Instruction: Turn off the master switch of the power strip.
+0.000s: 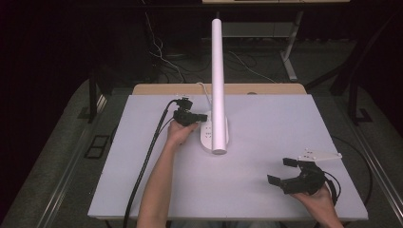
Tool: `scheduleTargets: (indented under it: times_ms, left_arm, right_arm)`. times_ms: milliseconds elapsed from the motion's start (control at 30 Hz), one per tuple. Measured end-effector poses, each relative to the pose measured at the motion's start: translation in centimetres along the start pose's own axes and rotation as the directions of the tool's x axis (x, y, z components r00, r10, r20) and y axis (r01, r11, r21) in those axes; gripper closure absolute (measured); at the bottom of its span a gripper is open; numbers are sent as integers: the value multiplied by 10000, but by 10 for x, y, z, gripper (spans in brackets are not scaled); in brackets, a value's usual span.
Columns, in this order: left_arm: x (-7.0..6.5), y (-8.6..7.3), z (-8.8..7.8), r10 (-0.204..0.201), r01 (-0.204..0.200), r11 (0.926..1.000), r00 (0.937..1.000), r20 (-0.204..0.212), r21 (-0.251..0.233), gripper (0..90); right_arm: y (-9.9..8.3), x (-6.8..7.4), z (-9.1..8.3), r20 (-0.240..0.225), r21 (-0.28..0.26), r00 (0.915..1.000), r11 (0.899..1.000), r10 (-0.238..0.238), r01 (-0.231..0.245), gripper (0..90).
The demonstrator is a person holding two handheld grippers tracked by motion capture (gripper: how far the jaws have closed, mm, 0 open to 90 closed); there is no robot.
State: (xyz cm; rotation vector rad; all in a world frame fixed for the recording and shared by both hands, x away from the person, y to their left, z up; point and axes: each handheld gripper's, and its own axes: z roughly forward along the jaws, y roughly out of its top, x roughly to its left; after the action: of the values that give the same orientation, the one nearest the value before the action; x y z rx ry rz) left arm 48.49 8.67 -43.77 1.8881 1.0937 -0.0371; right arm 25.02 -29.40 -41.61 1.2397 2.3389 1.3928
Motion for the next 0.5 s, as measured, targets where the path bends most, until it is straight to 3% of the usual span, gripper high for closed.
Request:
scheduleTargets:
  times_ms: [33,167,233,400,500]
  left_arm:
    - [-1,0,2,-290,291,9994,9996,58,-167,900]
    - [-1,0,1,-197,197,9998,9998,-12,-30,900]
    - [-1,1,1,-373,373,9993,9993,21,-5,900]
    - [-3,0,2,-196,195,9998,9998,-50,-14,900]
    - [-6,1,1,188,-185,9998,9995,-247,125,900]
  right_arm:
    - [0,0,0,3,-4,10000,10000,3,-3,6]
    - [0,0,0,22,-15,10000,10000,34,-34,6]
    - [0,0,0,17,0,10000,10000,21,-21,6]
    - [0,0,-1,52,-73,10000,10000,-65,65,6]
    - [0,-1,-2,37,-34,10000,10000,67,-67,6]
